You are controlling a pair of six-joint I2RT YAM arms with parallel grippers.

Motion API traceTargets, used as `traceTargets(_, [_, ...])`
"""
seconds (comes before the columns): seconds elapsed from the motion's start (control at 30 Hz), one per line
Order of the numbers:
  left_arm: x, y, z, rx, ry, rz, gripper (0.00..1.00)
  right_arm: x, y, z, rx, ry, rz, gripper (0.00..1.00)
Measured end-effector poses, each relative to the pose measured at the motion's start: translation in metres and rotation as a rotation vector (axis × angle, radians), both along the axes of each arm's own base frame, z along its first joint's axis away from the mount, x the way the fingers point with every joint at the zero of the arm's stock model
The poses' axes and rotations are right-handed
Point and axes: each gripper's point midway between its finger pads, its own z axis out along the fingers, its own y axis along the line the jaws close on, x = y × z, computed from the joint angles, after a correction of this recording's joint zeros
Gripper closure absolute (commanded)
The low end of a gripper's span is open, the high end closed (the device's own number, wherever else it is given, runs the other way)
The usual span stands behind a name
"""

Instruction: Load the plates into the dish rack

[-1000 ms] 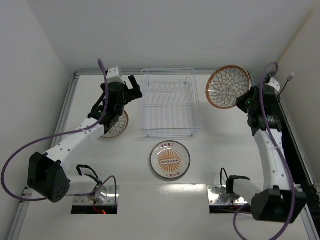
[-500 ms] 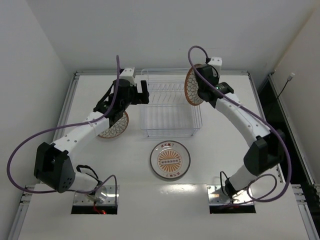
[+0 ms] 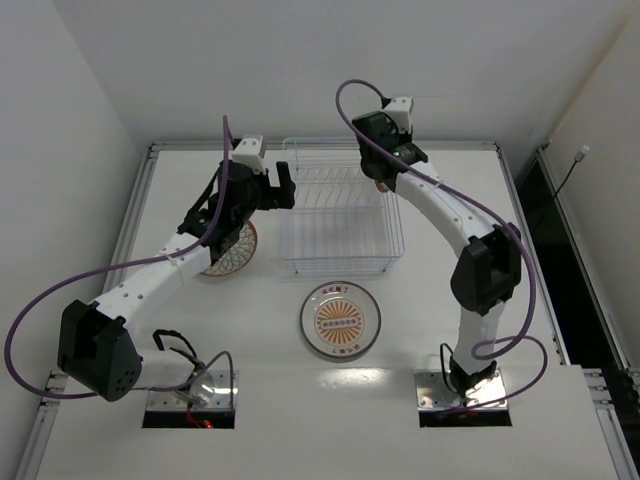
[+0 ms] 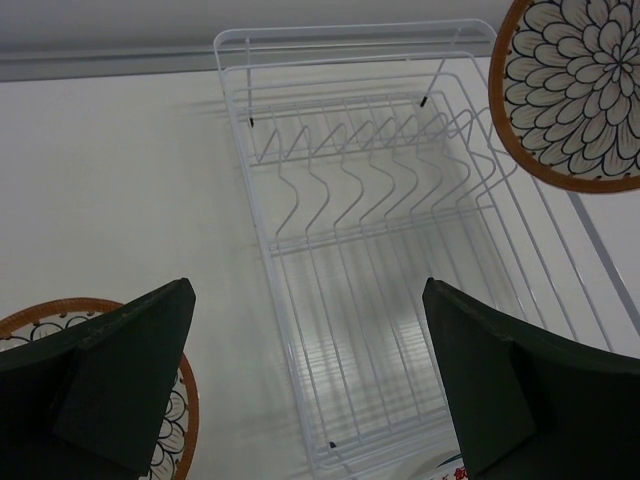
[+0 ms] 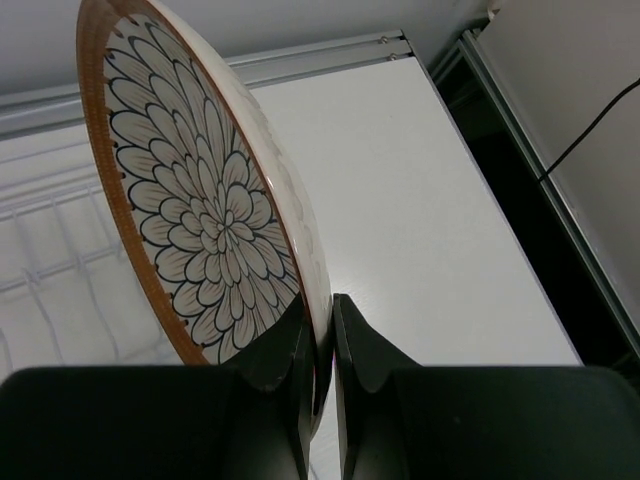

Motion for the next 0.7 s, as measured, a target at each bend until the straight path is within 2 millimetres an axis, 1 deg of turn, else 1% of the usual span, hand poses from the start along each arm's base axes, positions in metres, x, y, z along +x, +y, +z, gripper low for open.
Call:
traceTargets(0.2, [0.0, -0.001, 0.001, -0.002, -0.002, -0.006, 0.01, 0.003, 0.017, -0.016, -0.052, 0.033, 0.021, 1.0])
traceTargets(0.33, [0.0, -0.001, 0.001, -0.003, -0.002, -0.007, 0.01, 0.003, 0.026, -0.019, -0.078, 0.035, 0.036, 1.0])
traceTargets(0.57, [0.0, -0.001, 0.001, -0.003, -0.002, -0.008, 0.01, 0.008, 0.042, -0.032, -0.111, 0.034, 0.041, 1.0])
traceTargets(0.7, [0.0, -0.002, 0.001, -0.003, -0.002, -0.008, 0.01, 0.01, 0.048, -0.031, -0.141, 0.024, 0.032, 1.0])
